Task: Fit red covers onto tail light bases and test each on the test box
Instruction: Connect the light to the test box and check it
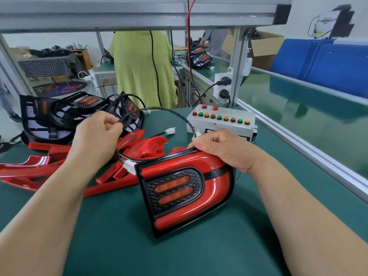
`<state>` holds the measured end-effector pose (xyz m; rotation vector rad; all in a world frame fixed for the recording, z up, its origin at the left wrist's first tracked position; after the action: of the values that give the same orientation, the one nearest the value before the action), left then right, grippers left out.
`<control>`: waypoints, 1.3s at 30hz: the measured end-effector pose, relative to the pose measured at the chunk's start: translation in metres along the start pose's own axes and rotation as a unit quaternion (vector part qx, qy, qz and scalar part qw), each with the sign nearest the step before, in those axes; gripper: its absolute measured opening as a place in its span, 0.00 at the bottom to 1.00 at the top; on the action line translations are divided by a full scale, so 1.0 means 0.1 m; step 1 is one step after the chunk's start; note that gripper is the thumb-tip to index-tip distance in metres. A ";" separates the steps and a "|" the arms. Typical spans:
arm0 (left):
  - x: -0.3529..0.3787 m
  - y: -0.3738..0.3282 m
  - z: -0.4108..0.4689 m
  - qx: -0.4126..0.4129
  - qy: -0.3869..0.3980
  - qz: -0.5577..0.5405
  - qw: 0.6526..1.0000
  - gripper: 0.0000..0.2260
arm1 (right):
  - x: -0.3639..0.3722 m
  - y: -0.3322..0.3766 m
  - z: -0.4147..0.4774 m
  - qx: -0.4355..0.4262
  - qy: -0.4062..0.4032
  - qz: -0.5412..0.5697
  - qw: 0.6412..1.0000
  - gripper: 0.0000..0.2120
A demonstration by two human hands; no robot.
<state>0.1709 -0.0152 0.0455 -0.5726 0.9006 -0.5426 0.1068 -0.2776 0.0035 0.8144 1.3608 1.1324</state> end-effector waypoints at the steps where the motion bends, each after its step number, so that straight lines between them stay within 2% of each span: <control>1: -0.04 -0.08 -0.01 0.015 -0.022 -0.057 0.998 0.01 | 0.00 0.00 0.00 -0.002 0.000 0.002 1.000 0.20; 4: -0.05 -0.26 -0.09 0.035 -0.029 -0.221 0.974 0.03 | 0.00 0.00 0.01 -0.003 0.005 0.009 1.000 0.18; 7: 0.09 -0.39 -0.17 0.046 0.064 -0.288 0.954 0.07 | 0.00 0.01 0.00 -0.012 0.011 0.001 1.000 0.20; 11: 0.37 -0.50 -0.37 0.068 0.242 -0.272 0.929 0.07 | -0.07 0.02 0.02 -0.018 -0.016 0.011 1.000 0.23; 14: 0.43 -0.60 -0.51 0.089 0.326 -0.259 0.905 0.06 | -0.12 -0.01 0.05 -0.019 -0.036 0.005 0.999 0.21; 16: 0.42 -0.67 -0.58 0.103 0.351 -0.243 0.898 0.07 | -0.14 -0.03 0.06 -0.018 -0.048 0.002 0.999 0.19; 19: 0.45 -0.73 -0.66 0.129 0.363 -0.185 0.904 0.10 | -0.16 -0.04 0.07 -0.016 -0.066 0.002 0.998 0.20; 22: 0.47 -0.81 -0.73 0.211 0.349 -0.081 0.909 0.21 | -0.19 -0.10 0.10 -0.007 -0.090 0.001 0.996 0.13; 24: 0.48 -0.83 -0.75 0.233 0.338 -0.057 0.910 0.24 | -0.20 -0.13 0.11 -0.004 -0.107 0.009 0.994 0.10; 28: 0.52 -0.79 -0.74 0.193 0.332 -0.119 0.915 0.16 | -0.18 -0.07 0.09 -0.005 -0.102 0.019 0.995 0.05; 34: 0.58 -0.71 -0.74 0.095 0.360 -0.233 0.898 0.14 | -0.18 -0.07 0.09 -0.005 -0.100 0.007 0.995 0.06; 36: 0.60 -0.66 -0.69 0.060 0.327 -0.260 0.907 0.13 | -0.19 -0.09 0.10 0.000 -0.106 -0.005 0.994 0.09; 39: 0.57 -0.56 -0.58 0.018 0.264 -0.291 0.920 0.07 | -0.23 0.01 0.10 -0.051 -0.115 0.005 0.992 0.15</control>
<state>0.1408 -0.1061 0.0223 -0.6747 1.2268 -1.2950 0.1195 -0.2977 0.0123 0.8514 1.1000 1.0709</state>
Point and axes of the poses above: each hand's wrist, its own z-axis towards the middle knuckle, its own x-axis out of the palm, y = z × x, the point moved 9 cm from there along z, towards the middle knuckle, and after that the axes turned 8 degrees about -y, right-handed, at the moved point
